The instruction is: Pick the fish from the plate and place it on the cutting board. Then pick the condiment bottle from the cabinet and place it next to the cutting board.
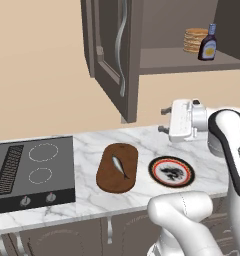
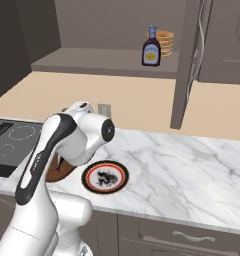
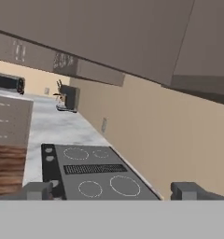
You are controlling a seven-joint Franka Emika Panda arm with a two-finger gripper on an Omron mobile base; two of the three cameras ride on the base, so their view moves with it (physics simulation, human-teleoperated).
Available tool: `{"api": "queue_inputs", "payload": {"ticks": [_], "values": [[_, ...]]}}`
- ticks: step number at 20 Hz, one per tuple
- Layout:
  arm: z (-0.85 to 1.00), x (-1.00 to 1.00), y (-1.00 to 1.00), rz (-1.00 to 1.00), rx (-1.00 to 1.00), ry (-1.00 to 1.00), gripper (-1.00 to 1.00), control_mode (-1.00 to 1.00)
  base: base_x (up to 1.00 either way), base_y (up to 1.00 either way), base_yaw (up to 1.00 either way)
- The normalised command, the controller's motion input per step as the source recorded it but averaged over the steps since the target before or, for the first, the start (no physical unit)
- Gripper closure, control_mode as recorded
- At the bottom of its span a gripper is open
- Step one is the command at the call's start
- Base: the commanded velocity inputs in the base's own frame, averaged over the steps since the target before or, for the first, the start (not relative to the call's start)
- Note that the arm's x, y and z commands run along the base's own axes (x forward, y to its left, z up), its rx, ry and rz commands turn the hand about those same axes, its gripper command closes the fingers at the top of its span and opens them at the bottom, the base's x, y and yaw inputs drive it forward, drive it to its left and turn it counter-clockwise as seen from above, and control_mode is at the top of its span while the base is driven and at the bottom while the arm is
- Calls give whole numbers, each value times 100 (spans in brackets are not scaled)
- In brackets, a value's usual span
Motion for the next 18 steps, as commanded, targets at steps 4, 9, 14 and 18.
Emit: {"api": "queue_inputs", "payload": {"ticks": [4, 9, 14, 18], "values": [[36, -8, 0, -10, 0, -10, -100, -100, 0, 0, 0], [30, -1, -4, -9, 0, -8, -100, -100, 0, 0, 0], [23, 0, -7, -8, 0, -10, -100, -100, 0, 0, 0], [15, 0, -19, -8, 0, -8, -100, -100, 0, 0, 0]]}}
